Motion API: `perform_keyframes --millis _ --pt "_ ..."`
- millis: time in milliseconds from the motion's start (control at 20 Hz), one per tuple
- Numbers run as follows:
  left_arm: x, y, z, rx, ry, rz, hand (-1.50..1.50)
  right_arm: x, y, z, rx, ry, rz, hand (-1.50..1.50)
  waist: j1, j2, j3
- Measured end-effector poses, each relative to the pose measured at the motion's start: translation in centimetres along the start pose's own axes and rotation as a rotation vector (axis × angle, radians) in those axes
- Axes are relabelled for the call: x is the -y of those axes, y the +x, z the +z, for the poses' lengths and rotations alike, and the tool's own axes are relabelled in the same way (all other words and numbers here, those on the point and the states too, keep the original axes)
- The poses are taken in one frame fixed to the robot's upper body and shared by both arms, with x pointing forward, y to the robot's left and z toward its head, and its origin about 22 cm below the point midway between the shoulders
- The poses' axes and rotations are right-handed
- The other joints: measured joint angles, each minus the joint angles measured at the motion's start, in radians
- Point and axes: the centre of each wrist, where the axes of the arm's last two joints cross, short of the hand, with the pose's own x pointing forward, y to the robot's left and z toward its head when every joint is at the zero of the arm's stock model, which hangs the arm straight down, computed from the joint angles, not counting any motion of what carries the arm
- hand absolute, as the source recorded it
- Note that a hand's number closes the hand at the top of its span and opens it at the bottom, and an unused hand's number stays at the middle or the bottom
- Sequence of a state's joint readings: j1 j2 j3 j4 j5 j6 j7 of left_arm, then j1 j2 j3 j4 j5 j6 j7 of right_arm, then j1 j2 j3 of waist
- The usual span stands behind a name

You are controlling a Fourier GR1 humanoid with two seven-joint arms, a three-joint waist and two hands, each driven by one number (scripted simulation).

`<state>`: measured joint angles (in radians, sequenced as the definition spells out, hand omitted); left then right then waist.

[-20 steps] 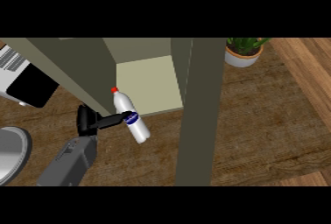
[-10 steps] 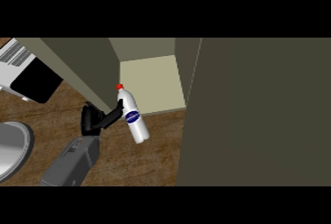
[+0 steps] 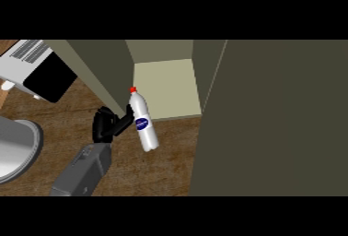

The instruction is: Pick up the bottled water, place it into the cabinet and close the cabinet

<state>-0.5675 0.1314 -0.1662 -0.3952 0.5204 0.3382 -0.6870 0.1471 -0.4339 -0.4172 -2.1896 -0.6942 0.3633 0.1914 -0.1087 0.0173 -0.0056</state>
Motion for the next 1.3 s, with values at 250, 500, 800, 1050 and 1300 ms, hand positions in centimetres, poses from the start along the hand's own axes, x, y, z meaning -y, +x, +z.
perform_keyframes --millis 250,500,800,1050,1300 --pt "0.4 -0.3 0.2 -0.033 -0.034 0.078 1.5 -0.3 0.5 0.3 -0.019 0.03 0.013 1.5 0.019 -0.001 -0.004" --pt "0.5 -1.0 1.0 -0.056 -0.094 0.142 1.5 -1.0 1.1 0.5 -0.035 0.074 0.012 1.5 0.033 -0.005 -0.004" --pt "1.1 -1.8 2.3 -0.072 -0.201 0.219 1.5 -1.9 1.7 0.6 -0.054 0.126 -0.001 1.5 0.065 -0.012 -0.002" --pt "2.3 -2.4 4.0 -0.05 -0.328 0.287 -1.5 -2.4 1.3 0.8 -0.071 0.126 -0.027 1.5 0.092 -0.023 0.001" --pt "3.4 -1.5 4.7 0.029 -0.484 0.401 -1.5 -2.6 1.4 0.8 -0.079 0.134 -0.028 1.5 0.109 -0.034 0.003"
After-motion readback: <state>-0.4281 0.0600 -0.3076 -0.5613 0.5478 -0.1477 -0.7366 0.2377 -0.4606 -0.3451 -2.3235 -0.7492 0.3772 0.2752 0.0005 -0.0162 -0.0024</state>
